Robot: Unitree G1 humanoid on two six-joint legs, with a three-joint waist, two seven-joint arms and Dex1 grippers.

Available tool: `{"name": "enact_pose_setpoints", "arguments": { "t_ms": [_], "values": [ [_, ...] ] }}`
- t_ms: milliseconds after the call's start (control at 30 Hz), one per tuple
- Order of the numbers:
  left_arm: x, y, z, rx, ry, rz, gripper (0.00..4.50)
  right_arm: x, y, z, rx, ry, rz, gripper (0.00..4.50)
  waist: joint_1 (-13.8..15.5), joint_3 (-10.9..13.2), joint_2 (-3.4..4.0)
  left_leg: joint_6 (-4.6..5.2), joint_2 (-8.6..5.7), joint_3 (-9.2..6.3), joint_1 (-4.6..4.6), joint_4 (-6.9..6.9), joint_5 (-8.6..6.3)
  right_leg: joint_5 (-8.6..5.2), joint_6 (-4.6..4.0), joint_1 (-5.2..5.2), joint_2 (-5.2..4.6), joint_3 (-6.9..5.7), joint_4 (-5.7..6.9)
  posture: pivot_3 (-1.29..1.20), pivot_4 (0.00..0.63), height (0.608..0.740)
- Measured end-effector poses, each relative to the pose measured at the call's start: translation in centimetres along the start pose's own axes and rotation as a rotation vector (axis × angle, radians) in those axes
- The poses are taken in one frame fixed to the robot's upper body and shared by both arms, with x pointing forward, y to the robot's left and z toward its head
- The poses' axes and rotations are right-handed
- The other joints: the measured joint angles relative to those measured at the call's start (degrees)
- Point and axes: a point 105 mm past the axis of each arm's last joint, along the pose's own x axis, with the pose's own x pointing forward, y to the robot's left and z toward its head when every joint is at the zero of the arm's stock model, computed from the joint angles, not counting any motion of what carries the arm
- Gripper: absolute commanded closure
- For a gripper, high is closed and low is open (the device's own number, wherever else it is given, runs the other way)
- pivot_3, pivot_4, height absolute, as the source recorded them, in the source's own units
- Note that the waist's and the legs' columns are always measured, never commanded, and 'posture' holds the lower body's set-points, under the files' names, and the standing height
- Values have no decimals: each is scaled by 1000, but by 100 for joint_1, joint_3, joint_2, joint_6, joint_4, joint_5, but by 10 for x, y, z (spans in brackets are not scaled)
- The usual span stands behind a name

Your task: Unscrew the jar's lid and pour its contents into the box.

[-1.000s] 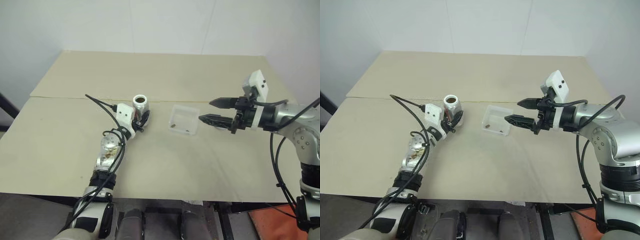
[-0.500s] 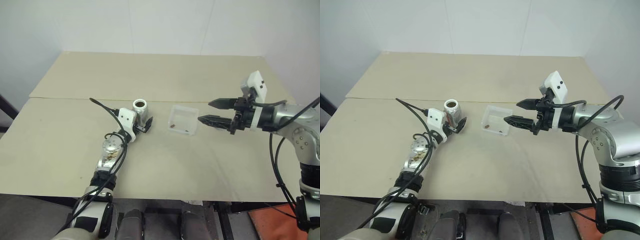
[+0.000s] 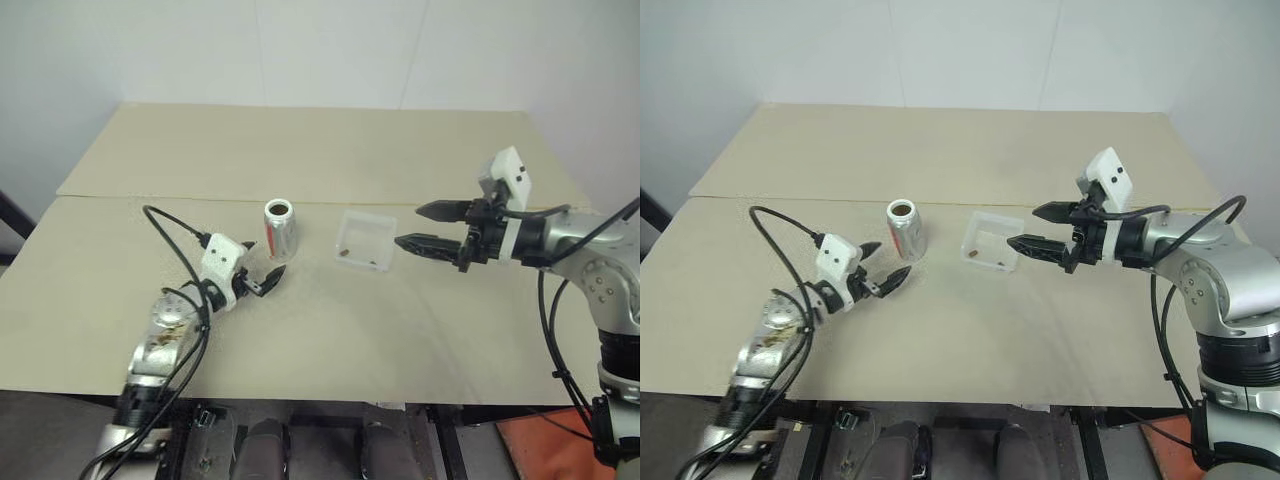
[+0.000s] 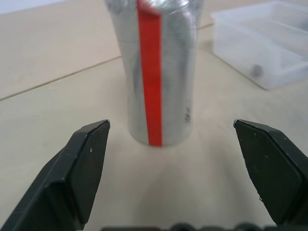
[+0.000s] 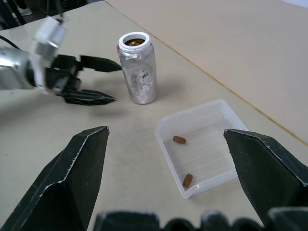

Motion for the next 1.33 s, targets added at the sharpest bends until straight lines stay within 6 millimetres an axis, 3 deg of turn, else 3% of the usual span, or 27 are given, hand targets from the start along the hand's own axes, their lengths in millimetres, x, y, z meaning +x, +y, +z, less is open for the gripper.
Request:
{"name": "enact_pose_setpoints", "arguments": {
  "t_ms": [133, 300, 433, 800, 1333],
  "values": [
    [-28, -4, 13, 27, 47, -150, 27, -1, 1, -6, 11, 12, -6, 0, -24, 1, -1, -1, 7, 3, 3, -14, 1, 2, -4, -2, 4, 1, -11, 0, 150, 740],
    [-63, 12, 60, 48, 8, -318, 27, -5, 2, -14, 20, 36, 2, 0, -38, 2, 1, -3, 10, 10, 8, -20, 2, 3, -5, 2, 7, -1, -24, 0, 150, 740],
    [-79, 7, 82, 74, -18, -487, 27, -7, 4, -13, -5, 39, 15, 0, -55, 2, 1, -3, 11, 19, 9, -29, 2, 3, -5, -1, 7, 1, -31, 0, 150, 740],
    [-90, 18, 99, 121, -54, -554, 27, -15, 5, -19, -31, 76, 16, 0, -86, 3, 1, -2, 14, 49, 7, -34, 2, 3, -5, -4, 10, 3, -33, 0, 150, 740],
    [-89, 3, 98, 110, -99, -575, 27, -27, 5, -24, -45, 82, -22, 0, -91, 3, 1, -2, 15, 44, 9, -34, 2, 3, -4, -4, 10, 8, -33, 0, 150, 740]
  ]
}}
